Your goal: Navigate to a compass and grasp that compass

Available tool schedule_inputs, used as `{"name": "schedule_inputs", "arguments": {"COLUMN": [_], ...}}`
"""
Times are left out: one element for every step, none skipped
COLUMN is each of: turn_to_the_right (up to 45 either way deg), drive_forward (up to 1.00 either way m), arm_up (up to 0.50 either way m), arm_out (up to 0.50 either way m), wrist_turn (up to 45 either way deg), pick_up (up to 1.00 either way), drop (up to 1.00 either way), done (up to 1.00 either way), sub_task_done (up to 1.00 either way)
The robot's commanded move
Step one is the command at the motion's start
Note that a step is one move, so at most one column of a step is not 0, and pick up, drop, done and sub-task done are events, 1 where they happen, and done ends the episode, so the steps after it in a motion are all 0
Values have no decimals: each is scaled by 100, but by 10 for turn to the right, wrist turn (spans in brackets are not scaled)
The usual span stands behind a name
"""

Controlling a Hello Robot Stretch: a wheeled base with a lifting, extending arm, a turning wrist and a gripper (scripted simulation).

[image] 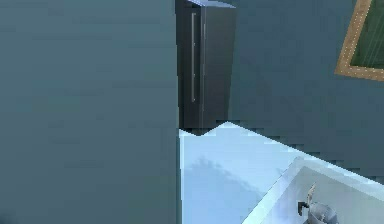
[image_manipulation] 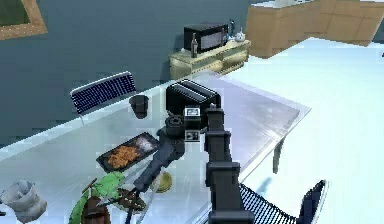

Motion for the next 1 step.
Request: {"name": "schedule_inputs", "arguments": {"turn_to_the_right": [0], "drive_forward": [0], "arm_up": [0], "arm_out": [0], "wrist_turn": [450], "pick_up": [0], "drop": [0], "done": [0], "sub_task_done": [0]}}
